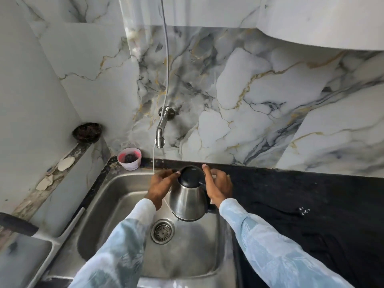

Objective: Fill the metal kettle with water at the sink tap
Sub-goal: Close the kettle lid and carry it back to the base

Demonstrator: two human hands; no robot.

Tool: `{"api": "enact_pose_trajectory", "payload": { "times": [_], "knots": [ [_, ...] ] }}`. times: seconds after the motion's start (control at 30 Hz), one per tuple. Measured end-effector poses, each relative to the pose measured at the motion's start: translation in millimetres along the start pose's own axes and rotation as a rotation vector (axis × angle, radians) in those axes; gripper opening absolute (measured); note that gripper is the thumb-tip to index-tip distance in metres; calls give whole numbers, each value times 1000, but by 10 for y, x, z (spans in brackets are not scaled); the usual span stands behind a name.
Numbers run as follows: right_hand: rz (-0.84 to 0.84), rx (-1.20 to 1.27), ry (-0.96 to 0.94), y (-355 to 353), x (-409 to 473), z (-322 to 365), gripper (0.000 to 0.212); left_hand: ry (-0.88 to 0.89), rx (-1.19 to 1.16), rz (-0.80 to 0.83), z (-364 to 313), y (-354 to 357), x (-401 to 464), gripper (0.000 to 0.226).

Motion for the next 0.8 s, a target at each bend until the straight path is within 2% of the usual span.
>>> {"api": "enact_pose_trajectory", "payload": {
  "times": [0.1,0.2,0.37,0.4,0.5,0.57,0.6,0.7,0.8],
  "knots": [
    [-32,-32,-20,-596,-101,-274,50,3,3,116,136,396,-452,18],
    [-40,-70,-24,-1182,-128,-595,51,6,-2,163,252,789,-977,26],
    [-110,-141,-20,-2120,-280,-1098,44,-19,44,267,546,1457,-1671,9],
    [-96,-124,-19,-2667,-419,-1450,43,-14,41,233,668,1759,-2234,6],
    [-92,-158,-83,-2765,-435,-1578,42,12,40,229,680,1833,-2398,5],
    [-104,-168,-72,-2808,-522,-1545,44,5,83,226,731,1806,-2389,22],
    [-109,-168,-75,-2835,-487,-1566,43,3,83,228,738,1827,-2386,23],
    [-77,-171,-125,-2841,-613,-1683,39,12,63,179,824,1763,-2543,13],
    [-99,-206,-176,-2889,-626,-1641,38,25,79,179,783,1810,-2548,18]
  ]
}}
Point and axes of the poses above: each hand's wrist, its own x-axis towards the middle knuckle, its own y-axis out of the palm, z = x × y, the point moved 9 cm from there along x, towards the middle knuckle, and after that the axes turned 10 degrees about -z, right-handed, at the moved point
